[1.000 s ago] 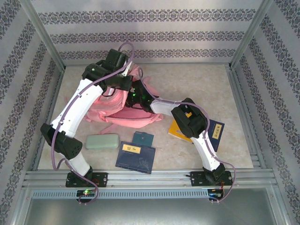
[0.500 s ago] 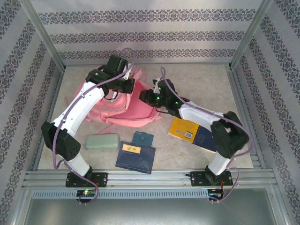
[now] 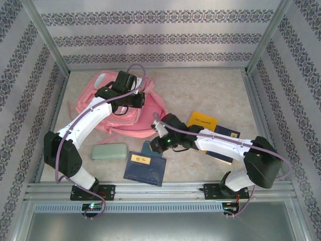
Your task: Pack the student bag
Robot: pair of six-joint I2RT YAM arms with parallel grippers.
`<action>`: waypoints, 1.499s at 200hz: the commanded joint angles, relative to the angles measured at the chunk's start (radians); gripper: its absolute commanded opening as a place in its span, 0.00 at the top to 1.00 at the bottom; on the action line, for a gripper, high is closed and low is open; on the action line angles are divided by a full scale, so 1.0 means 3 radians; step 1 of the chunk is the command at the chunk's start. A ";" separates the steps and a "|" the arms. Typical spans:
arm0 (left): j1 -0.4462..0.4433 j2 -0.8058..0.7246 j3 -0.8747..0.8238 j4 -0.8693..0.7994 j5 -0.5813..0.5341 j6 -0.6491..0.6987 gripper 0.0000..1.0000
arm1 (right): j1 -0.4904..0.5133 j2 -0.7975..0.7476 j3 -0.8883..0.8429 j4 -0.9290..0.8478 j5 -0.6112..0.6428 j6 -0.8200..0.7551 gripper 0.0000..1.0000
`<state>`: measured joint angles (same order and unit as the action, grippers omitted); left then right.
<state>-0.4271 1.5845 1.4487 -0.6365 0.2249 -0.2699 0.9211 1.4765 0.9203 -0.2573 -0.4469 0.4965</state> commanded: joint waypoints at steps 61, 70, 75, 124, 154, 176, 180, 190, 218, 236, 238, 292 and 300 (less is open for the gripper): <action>0.0063 -0.0179 -0.0054 0.0306 0.0107 -0.0111 1.00 | 0.0525 0.0982 0.0348 -0.0622 0.0824 -0.0285 1.00; 0.0063 -0.0179 -0.0053 0.0302 0.0093 -0.0108 1.00 | 0.0512 0.0999 0.0352 -0.0679 0.0973 -0.0291 1.00; 0.0061 -0.0179 -0.0054 0.0299 0.0082 -0.0100 1.00 | 0.0497 0.0997 0.0356 -0.0716 0.1070 -0.0280 1.00; 0.0067 -0.0189 -0.0057 0.0292 0.0053 -0.0097 1.00 | 0.0197 0.0696 0.0238 -0.0823 0.1488 -0.0337 1.00; 0.0069 -0.0205 -0.0057 0.0296 0.0057 -0.0101 1.00 | 0.0152 0.0533 0.0283 -0.0692 0.1242 -0.0530 0.96; 0.0067 -0.0199 -0.0065 0.0296 0.0048 -0.0105 1.00 | -0.0080 0.0293 0.0166 -0.0477 0.0938 -0.0431 0.71; 0.0068 -0.0195 -0.0065 0.0297 0.0052 -0.0111 1.00 | -0.0133 0.0269 0.0150 -0.0448 0.0885 -0.0395 0.69; 0.0068 -0.0183 -0.0056 0.0296 0.0072 -0.0121 1.00 | -0.0253 0.0266 0.0166 -0.0416 0.0799 -0.0289 0.65; 0.0073 -0.0176 -0.0052 0.0278 0.0029 -0.0128 1.00 | -0.0289 0.0514 0.0419 -0.0643 0.1176 -0.0161 0.51; 0.0094 -0.0187 -0.0062 0.0271 -0.0075 -0.0142 1.00 | -0.0299 0.0699 0.0517 -0.0667 0.1318 -0.0092 0.50; 0.0098 -0.0188 -0.0064 0.0271 -0.0084 -0.0144 1.00 | -0.0296 0.0719 0.0527 -0.0669 0.1329 -0.0086 0.49; 0.0273 -0.0157 -0.0092 0.0326 0.0091 -0.0284 1.00 | -0.0287 0.1197 0.0833 -0.0638 0.1545 0.0075 0.34; 0.0288 -0.0148 -0.0094 0.0346 0.0137 -0.0306 1.00 | -0.0284 0.1246 0.0867 -0.0633 0.1617 0.0081 0.34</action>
<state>-0.3851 1.5696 1.4300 -0.6010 0.2562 -0.3164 0.8227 1.8084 1.1294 -0.4381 -0.0425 0.4873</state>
